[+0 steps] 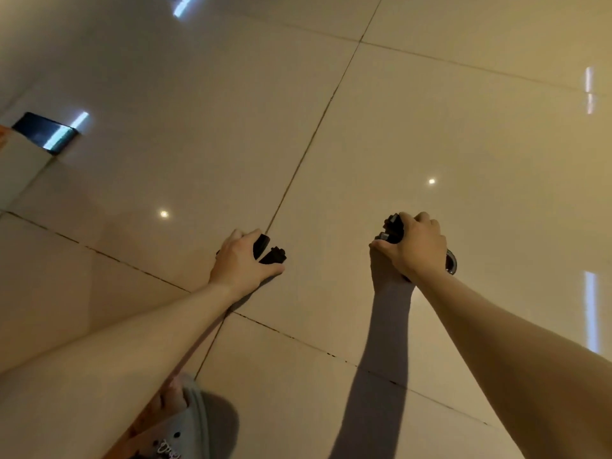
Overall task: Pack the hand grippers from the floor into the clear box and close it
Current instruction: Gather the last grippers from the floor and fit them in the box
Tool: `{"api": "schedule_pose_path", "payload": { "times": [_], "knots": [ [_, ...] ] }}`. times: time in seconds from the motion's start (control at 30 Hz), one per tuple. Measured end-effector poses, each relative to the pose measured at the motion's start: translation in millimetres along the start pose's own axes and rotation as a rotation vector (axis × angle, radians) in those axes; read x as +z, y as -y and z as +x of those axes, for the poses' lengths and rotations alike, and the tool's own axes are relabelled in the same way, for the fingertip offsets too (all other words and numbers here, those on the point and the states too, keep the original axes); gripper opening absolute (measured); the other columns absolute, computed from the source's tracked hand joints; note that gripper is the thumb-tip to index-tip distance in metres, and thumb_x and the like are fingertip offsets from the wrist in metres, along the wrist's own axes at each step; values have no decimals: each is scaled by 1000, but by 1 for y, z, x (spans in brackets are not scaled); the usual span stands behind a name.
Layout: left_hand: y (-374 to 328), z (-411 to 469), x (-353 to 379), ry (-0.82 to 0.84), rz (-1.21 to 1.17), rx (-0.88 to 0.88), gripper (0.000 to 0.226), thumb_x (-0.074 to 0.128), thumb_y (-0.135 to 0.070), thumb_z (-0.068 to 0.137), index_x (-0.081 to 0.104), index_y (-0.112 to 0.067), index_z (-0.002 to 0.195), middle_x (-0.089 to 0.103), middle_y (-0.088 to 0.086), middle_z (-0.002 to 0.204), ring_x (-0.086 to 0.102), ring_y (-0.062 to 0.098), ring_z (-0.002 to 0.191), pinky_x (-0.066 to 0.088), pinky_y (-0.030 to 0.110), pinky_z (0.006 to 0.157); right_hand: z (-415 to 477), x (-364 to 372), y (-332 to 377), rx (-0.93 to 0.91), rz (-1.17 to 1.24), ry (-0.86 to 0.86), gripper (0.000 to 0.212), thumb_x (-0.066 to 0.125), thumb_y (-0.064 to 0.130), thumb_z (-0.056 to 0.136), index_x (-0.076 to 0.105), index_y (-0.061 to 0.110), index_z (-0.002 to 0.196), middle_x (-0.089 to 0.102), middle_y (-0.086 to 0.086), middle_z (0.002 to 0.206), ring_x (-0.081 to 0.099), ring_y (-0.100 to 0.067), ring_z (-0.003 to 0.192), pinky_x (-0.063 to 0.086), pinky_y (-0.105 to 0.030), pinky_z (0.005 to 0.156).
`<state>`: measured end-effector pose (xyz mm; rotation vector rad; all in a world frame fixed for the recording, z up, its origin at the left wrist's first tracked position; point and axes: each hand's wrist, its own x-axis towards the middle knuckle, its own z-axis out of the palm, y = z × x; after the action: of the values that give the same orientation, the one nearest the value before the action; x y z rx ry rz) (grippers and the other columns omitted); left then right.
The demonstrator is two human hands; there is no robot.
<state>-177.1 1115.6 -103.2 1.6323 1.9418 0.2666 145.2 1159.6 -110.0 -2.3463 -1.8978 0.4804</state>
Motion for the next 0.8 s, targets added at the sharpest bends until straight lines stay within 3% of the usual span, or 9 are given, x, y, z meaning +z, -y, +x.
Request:
{"api": "schedule_pose_path", "payload": {
  "times": [0.17, 0.37, 0.57, 0.8],
  "knots": [
    [-39, -8, 1, 34, -30, 102, 77, 77, -61, 62, 56, -30, 130, 48, -8, 104, 52, 17, 100, 50, 37, 86, -36, -14, 3, 4, 204, -19, 59, 76, 61, 72, 62, 23, 114, 51, -3, 107, 59, -26, 92, 49, -34, 70],
    [-99, -25, -21, 68, -68, 313, 91, 83, -56, 70, 47, -24, 147, 48, -6, 113, 50, 17, 110, 46, 34, 94, -85, -59, 4, 30, 329, -162, 68, 77, 66, 71, 59, 29, 126, 51, 2, 111, 58, -18, 94, 48, -29, 74],
    [-162, -84, -57, 83, -143, 532, 93, 87, -51, 71, 46, -21, 149, 54, -5, 119, 54, 16, 111, 46, 31, 94, -166, -131, -6, 84, 356, -368, 74, 77, 70, 69, 59, 32, 129, 50, 6, 110, 52, -11, 92, 46, -26, 77],
    [-210, -191, -107, 172, -230, 789, 90, 89, -45, 70, 50, -17, 146, 59, -7, 131, 54, 13, 118, 38, 21, 91, -308, -211, -9, 144, 314, -583, 69, 77, 70, 68, 60, 33, 125, 50, 9, 104, 58, -12, 92, 49, -26, 77]
  ]
}}
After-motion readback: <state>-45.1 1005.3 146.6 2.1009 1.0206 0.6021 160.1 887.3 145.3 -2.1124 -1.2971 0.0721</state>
